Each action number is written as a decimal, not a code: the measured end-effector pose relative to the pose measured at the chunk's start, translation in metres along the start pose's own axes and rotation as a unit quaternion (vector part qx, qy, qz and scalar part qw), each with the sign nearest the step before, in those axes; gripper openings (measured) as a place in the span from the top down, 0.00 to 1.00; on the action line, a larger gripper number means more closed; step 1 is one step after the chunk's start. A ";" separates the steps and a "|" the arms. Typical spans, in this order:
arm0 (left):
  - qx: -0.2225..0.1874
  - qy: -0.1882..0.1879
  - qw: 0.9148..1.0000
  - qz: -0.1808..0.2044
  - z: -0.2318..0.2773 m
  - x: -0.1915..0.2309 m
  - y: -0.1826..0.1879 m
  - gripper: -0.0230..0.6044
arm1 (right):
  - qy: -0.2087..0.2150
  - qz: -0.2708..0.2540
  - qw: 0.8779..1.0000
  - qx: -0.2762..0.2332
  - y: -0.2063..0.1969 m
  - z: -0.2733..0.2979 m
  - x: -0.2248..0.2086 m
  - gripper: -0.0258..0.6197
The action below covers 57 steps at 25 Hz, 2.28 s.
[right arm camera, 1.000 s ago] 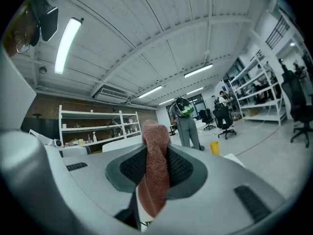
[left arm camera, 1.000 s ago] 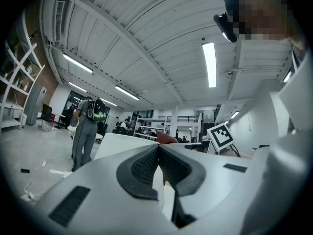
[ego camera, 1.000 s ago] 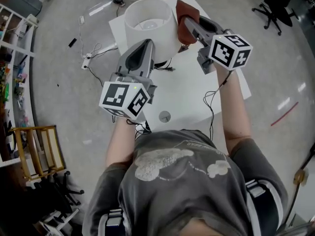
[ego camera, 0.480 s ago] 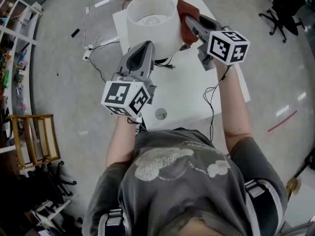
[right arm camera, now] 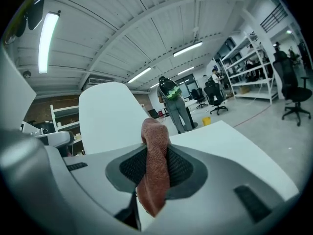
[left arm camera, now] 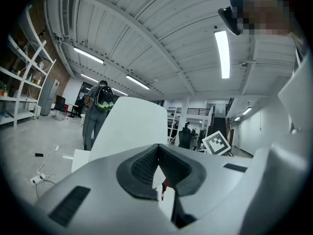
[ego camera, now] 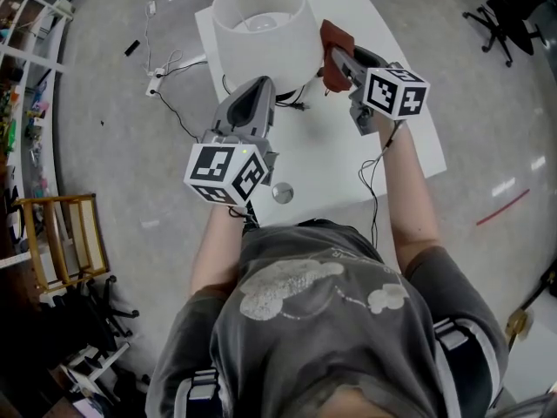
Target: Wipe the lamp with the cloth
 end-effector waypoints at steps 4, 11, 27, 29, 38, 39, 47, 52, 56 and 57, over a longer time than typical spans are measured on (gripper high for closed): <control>0.014 -0.003 1.000 -0.005 -0.001 0.000 -0.011 0.95 | -0.016 0.008 1.000 0.002 -0.010 -0.003 -0.002 0.82; 0.023 -0.022 0.999 -0.008 -0.007 0.012 -0.012 0.95 | -0.025 0.034 0.999 -0.011 -0.023 -0.011 0.002 0.82; 0.005 -0.140 0.990 -0.005 -0.014 0.046 0.019 0.95 | -0.072 0.032 0.987 -0.143 0.004 -0.068 0.082 0.82; 0.002 -0.150 0.989 -0.007 -0.011 0.051 0.020 0.95 | -0.074 0.030 0.985 -0.156 0.005 -0.071 0.088 0.82; 0.005 -0.197 0.980 -0.028 -0.012 0.066 0.031 0.95 | -0.119 0.039 0.979 -0.163 -0.005 -0.081 0.122 0.82; 0.006 -0.203 0.979 -0.031 -0.013 0.068 0.032 0.95 | -0.125 0.042 0.978 -0.161 -0.008 -0.082 0.127 0.82; 0.034 -0.252 0.966 -0.042 -0.028 0.089 0.016 0.95 | -0.164 0.057 0.972 -0.159 -0.051 -0.076 0.160 0.82; 0.045 -0.277 0.959 -0.038 -0.039 0.097 0.016 0.95 | -0.183 0.058 0.969 -0.156 -0.064 -0.074 0.179 0.82; 0.049 -0.285 0.956 -0.038 -0.045 0.104 0.014 0.95 | -0.190 0.054 0.969 -0.152 -0.070 -0.069 0.189 0.82; 0.050 -0.286 0.956 -0.039 -0.046 0.106 0.013 0.95 | -0.190 0.053 0.969 -0.149 -0.072 -0.068 0.191 0.82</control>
Point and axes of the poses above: the fingertips, and each gripper's own axes: z forward along the fingers, x to its left, y out of its top, the point moved 9 cm from there along -z, backward along the fingers, and after that the axes turned 3 degrees about -y, right-handed, at the moved point
